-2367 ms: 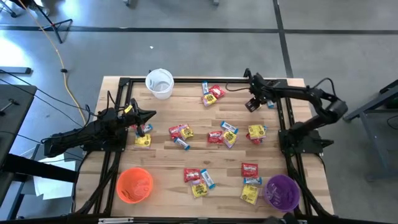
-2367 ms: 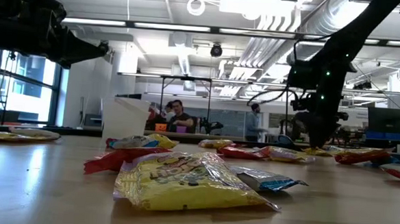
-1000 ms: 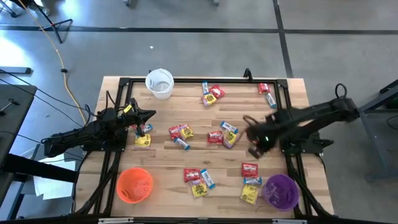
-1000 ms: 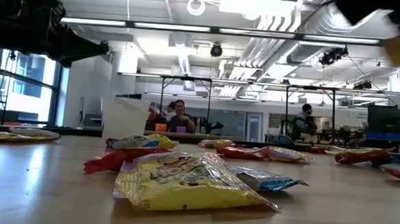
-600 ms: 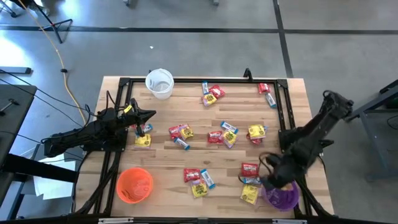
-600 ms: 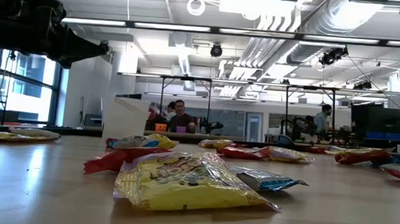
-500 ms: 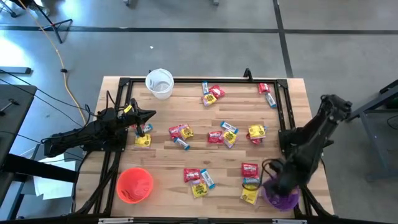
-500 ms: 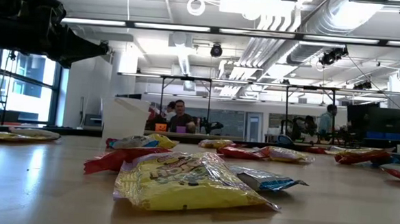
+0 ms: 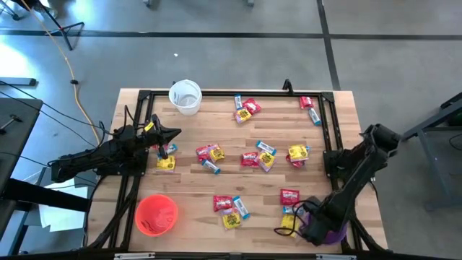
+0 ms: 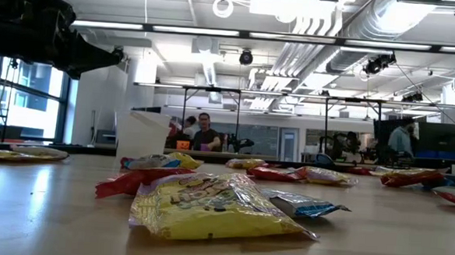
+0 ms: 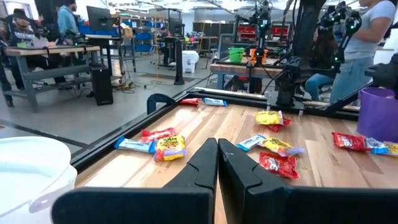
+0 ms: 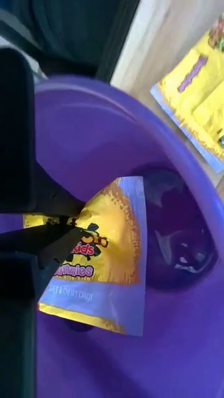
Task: Sort candy
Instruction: Put the yellow candy into the purple bucket, then put the red candy into the white bucket
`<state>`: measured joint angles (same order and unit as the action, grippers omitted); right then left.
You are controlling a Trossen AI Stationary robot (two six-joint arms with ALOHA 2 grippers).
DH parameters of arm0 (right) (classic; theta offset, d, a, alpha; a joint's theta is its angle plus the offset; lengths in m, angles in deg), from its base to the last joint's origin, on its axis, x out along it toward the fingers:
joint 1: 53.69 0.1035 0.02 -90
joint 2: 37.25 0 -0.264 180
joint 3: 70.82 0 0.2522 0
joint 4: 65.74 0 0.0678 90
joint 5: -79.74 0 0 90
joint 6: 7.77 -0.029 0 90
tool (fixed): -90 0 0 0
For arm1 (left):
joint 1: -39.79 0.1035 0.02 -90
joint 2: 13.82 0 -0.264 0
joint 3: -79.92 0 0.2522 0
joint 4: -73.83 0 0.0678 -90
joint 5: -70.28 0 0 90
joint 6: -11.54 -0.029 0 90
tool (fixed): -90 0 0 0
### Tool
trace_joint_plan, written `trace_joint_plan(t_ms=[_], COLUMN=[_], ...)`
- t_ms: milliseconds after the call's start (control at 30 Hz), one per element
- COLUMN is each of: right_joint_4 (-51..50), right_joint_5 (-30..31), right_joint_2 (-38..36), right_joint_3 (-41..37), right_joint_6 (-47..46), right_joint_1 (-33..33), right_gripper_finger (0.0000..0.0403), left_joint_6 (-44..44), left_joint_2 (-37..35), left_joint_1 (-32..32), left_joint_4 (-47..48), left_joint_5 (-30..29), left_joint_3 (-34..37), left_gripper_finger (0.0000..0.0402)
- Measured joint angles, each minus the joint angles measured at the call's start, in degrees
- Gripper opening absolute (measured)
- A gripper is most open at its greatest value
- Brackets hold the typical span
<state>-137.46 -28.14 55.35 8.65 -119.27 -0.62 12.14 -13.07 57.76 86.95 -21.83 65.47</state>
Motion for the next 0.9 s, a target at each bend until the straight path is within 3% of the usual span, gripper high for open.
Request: trace_joint_plan(t_ms=[333, 433, 567, 733, 900], right_joint_4=[0.0, -0.4, -4.3, -10.7, -13.2], right_joint_5=[-2.3, -4.5, -4.6, 2.8, 11.6], right_joint_2=[-0.7, -2.2, -4.8, -8.8, -12.0], right_joint_3=[0.0, 1.1, 4.6, 8.3, 8.5], right_joint_6=[3.1, 3.5, 3.6, 10.1, 26.0], right_joint_1=[-0.6, -0.6, -0.6, -3.2, -11.5], right_gripper_finger=[0.0142, 0.0156, 0.0115, 0.0013, 0.0014], left_joint_6=[-2.4, -3.7, -3.8, -3.8, -6.4], left_joint_2=[0.0, 0.0, 0.0, 0.0, 1.4], left_joint_1=[0.0, 0.0, 0.0, 0.0, 0.0], left_joint_4=[0.0, 0.0, -0.1, -0.1, -0.1], left_joint_5=[0.2, 0.1, -0.4, 0.4, 0.4], left_joint_3=[0.0, 0.0, 0.0, 0.0, 0.0], left_gripper_finger=[0.0000, 0.0000, 0.0000, 0.0000, 0.0000])
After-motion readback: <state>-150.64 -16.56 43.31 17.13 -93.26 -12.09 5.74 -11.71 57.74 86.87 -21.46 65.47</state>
